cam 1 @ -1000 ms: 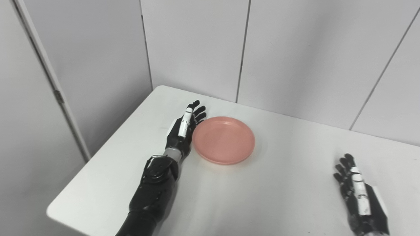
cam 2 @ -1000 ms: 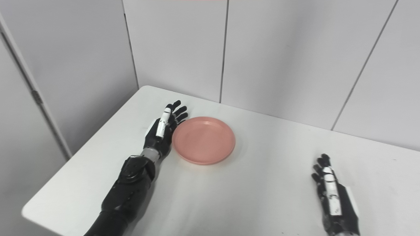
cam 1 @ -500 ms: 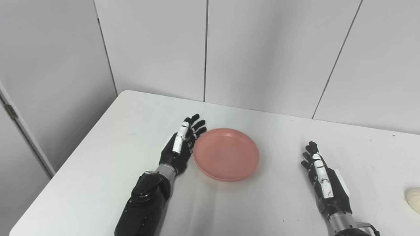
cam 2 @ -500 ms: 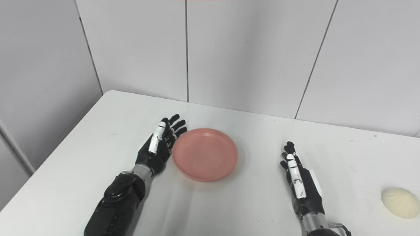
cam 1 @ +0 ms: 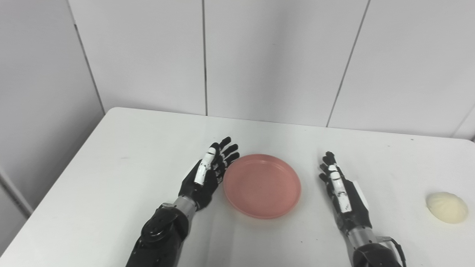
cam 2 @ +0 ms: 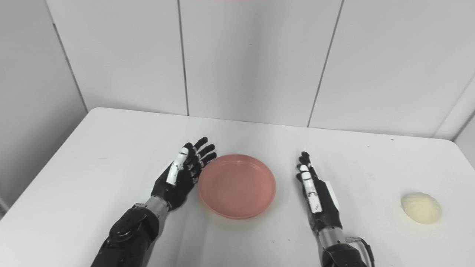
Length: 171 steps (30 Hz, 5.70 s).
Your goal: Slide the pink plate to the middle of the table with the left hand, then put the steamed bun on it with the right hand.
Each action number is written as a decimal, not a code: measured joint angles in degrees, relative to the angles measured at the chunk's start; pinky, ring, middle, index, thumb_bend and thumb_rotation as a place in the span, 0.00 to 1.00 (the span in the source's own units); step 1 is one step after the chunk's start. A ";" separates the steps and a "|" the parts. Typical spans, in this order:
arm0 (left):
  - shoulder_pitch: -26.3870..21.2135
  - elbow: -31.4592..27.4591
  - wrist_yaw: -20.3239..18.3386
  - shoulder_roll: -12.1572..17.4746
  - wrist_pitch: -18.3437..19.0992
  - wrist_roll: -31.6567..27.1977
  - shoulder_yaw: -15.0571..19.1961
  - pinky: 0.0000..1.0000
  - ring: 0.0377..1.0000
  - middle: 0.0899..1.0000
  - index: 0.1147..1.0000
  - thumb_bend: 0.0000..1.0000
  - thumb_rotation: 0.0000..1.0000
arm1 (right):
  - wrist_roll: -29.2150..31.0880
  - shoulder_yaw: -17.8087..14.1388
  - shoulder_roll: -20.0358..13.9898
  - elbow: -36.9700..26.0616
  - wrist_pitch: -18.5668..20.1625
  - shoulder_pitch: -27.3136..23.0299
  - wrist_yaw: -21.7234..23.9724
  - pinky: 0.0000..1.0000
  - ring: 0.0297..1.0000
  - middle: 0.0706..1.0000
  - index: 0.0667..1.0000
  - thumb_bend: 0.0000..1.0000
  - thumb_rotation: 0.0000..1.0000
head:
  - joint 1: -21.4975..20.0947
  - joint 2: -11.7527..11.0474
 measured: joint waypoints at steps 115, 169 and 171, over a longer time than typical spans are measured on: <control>-12.84 26.87 -13.71 5.59 -12.40 -3.66 5.78 0.80 0.82 0.84 0.84 0.50 0.91 | -47.59 -4.34 -29.91 -5.28 23.86 -0.86 6.62 0.66 0.79 0.84 0.85 0.94 0.48 | -29.97 -0.79; -7.44 16.74 -9.99 5.81 -10.31 -1.95 4.22 0.86 0.87 0.89 0.89 0.49 0.98 | -47.87 -5.56 -29.55 -12.39 25.73 -2.49 17.28 0.37 0.42 0.41 0.51 0.52 0.00 | -19.34 0.26; -5.30 12.99 -8.09 5.10 -9.40 -1.05 3.81 0.88 0.89 0.90 0.90 0.48 1.00 | -47.31 -5.18 -29.63 -14.22 25.71 -2.80 16.97 0.39 0.44 0.42 0.50 0.52 0.00 | -14.78 0.26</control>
